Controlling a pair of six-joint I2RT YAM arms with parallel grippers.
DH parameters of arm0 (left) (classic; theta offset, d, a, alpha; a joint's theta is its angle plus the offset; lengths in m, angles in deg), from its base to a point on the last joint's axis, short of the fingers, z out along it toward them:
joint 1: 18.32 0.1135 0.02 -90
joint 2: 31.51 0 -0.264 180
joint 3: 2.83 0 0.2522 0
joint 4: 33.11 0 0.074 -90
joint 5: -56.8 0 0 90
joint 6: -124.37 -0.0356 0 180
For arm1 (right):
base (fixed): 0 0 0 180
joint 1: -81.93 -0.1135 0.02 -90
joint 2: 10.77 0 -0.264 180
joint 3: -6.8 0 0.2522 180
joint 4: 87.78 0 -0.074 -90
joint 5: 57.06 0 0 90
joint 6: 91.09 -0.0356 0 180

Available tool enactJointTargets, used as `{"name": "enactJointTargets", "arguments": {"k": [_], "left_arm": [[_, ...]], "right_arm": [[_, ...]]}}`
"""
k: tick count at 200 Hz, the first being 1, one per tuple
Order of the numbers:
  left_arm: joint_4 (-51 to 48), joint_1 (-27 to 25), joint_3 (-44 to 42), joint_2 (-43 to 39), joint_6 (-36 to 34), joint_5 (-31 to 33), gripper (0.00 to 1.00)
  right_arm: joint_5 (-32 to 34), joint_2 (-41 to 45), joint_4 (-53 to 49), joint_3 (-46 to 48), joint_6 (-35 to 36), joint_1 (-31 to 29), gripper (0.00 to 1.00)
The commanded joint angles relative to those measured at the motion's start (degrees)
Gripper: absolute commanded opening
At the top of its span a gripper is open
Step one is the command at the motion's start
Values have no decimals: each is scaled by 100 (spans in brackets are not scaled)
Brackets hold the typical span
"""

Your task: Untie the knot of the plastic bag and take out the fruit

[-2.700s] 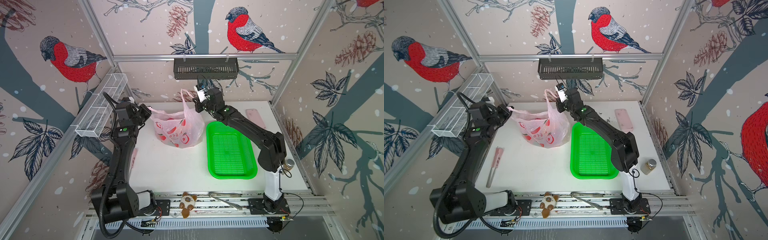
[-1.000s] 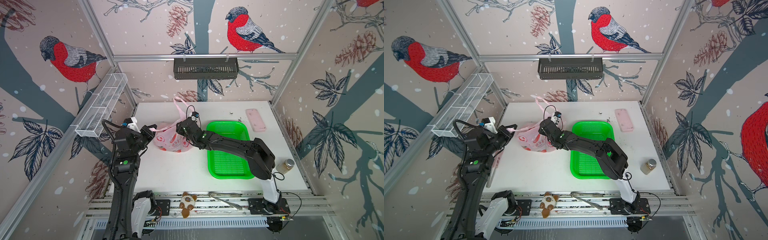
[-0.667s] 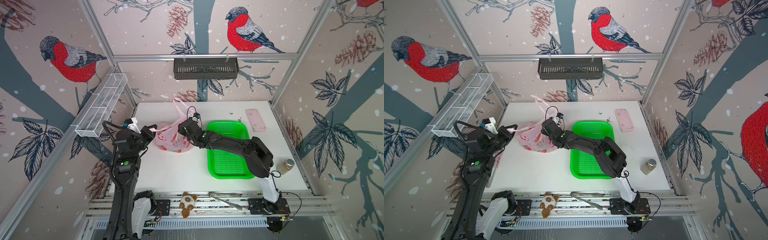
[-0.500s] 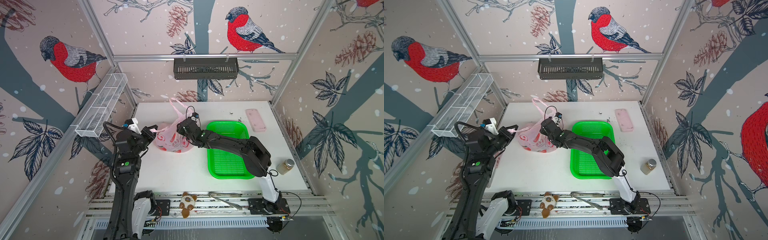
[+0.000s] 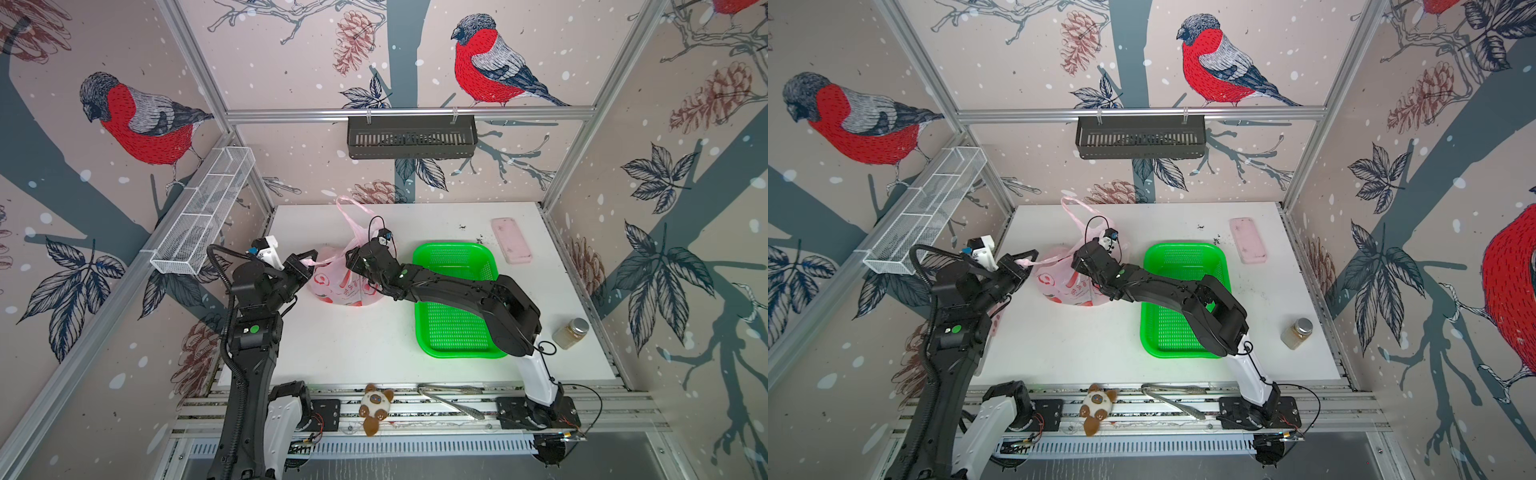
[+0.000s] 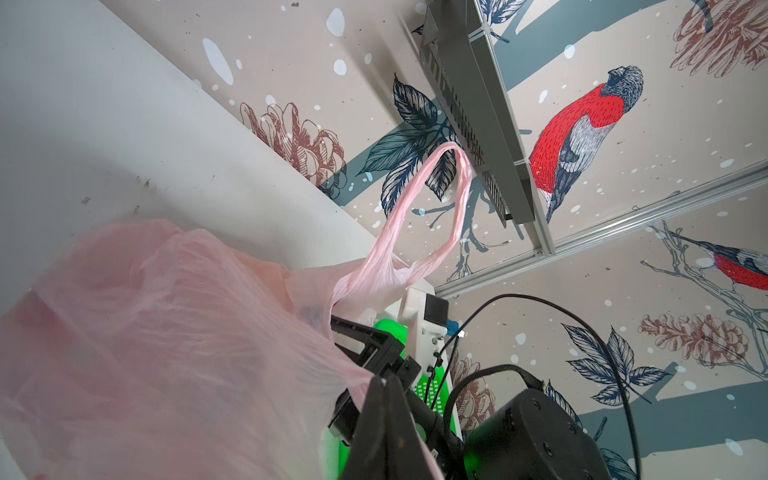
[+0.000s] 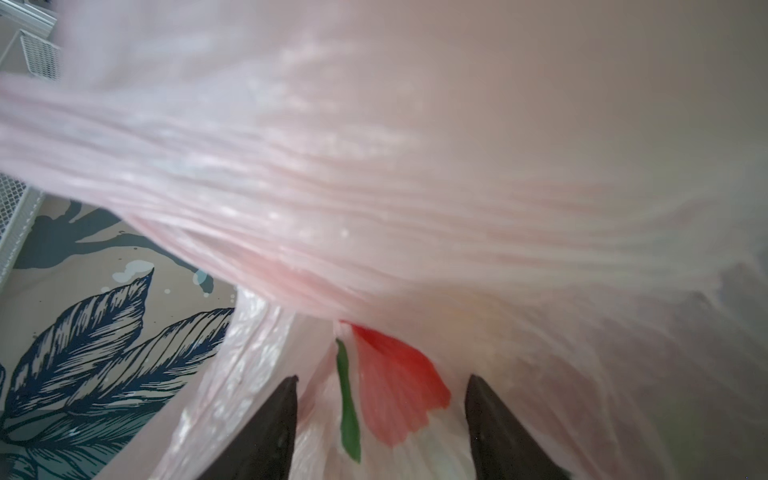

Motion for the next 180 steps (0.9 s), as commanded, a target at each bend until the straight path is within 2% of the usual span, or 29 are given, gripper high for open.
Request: {"name": "enactJointTargets", "arguments": {"k": [1,34,69,102,129,155,180], "left_arm": [[440,-19,21,-61,91,-164,0],[603,-49,-11,-116,113,-258,0],[801,-79,-24,-165,99,-323,0],[771,-80,-63,-203,24,-239,0],[636,-80,-158,-241,-26,-39,0],[600,-80,-275,-278,-45,59,0],[314,-80,-288,-293,-91,219,0]], "right_arm": [[14,-37,161,-147,-33,-12,68],[76,-238,-19,-403,-170,22,69],[136,-407,-145,-579,-289,107,63],[192,-342,-196,-571,-195,127,32],[318,12,-60,-178,27,51,16],[468,490,8,397,168,-29,6],[583,1040,16,1106,225,-108,4]]}}
